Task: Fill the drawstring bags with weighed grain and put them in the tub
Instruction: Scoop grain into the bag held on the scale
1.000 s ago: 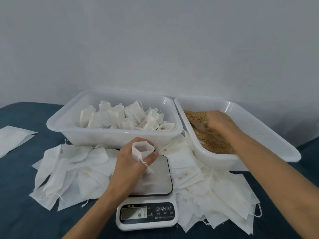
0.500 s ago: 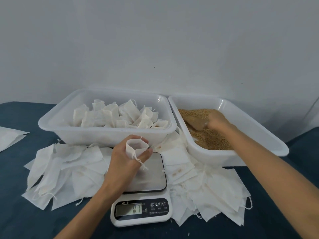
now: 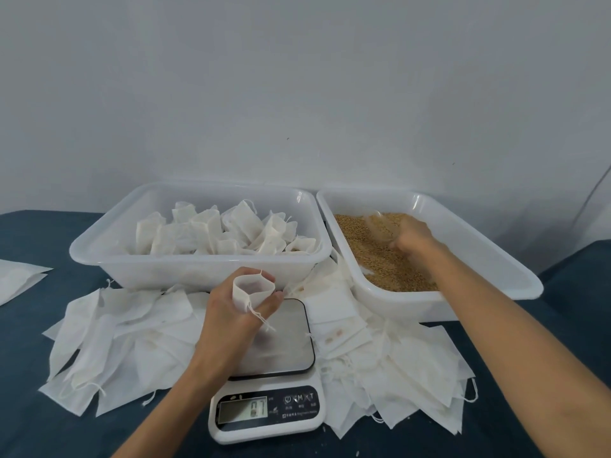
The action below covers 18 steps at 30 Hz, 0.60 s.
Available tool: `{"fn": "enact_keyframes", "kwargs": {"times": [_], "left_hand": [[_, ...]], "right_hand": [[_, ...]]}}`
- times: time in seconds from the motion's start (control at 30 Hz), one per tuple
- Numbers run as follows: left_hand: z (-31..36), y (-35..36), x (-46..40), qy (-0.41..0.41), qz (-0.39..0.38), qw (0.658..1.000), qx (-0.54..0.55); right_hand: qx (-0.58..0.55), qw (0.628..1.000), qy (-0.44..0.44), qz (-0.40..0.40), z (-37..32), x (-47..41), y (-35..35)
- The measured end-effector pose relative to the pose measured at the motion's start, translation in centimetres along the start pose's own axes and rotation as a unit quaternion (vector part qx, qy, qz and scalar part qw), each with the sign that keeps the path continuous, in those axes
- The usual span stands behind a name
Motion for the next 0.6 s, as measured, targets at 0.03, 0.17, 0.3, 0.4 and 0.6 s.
{"fn": "enact_keyframes", "kwargs": {"times": [0.03,0.17,0.3,0.4,0.6], "left_hand": [[0.0,0.0,0.0,-0.001,0.001,1.0,-0.001],[-0.1,0.2,0.1,-0.009,-0.003,1.0,0.019],[0.0,0.2,0.0,-0.009,-0.003,1.0,0.006],[0.0,0.2,-0.1,-0.015,-0.002,1.0,0.015],[-0.7,0.5,0.0,-0.043,-0.014,0.999,0.022]], "right_hand": [[0.001,1.0,0.002,-0.002,0.1,0.0,-0.1],[-0.002,1.0,-0.007,-0.011,0.0,0.0,-0.8],[-0.042,0.998,-0.045,-0.013,-1.4,0.6,-2.6],[-0.093,0.989,-0.112,-0.021,-4.0,2.0,-4.5],[-0.167,0.929,-0.307,-0.12,-11.5,8.6,-5.9]]}}
Point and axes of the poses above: each hand's wrist, its own x-axis away from the middle knuckle, its own y-axis out of the palm, z = x × y, the point moved 8 cm from there along -x, towards the middle knuckle, and after that the axes turned 2 degrees about -y, right-handed, at the moved point
